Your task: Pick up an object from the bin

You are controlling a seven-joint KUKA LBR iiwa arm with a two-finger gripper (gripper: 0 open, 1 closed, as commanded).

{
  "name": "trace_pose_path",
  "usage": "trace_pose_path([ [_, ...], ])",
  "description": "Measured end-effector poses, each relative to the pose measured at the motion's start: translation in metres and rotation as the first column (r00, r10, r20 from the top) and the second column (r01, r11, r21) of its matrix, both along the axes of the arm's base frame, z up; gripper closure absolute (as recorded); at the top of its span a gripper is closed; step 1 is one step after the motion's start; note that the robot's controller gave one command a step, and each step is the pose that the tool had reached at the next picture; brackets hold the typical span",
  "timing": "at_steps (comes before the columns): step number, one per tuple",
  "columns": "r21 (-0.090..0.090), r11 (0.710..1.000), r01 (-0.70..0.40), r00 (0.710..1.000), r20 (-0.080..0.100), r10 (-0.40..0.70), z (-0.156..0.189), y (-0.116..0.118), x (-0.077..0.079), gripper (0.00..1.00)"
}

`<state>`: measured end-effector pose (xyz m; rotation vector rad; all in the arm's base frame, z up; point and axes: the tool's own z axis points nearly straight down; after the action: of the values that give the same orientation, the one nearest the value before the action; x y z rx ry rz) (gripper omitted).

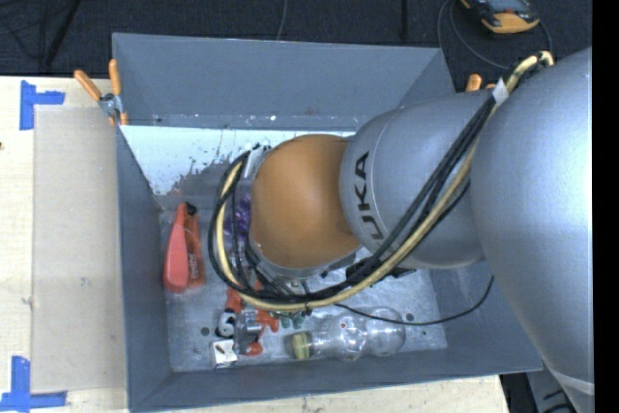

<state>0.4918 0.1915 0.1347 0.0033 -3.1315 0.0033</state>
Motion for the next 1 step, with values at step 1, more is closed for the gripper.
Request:
trace_pose_path([
  [1, 0.001, 1.000, 0.004, 1.000, 0.007, -0.004, 0.0035, -0.0009, 0.0023, 0.00],
])
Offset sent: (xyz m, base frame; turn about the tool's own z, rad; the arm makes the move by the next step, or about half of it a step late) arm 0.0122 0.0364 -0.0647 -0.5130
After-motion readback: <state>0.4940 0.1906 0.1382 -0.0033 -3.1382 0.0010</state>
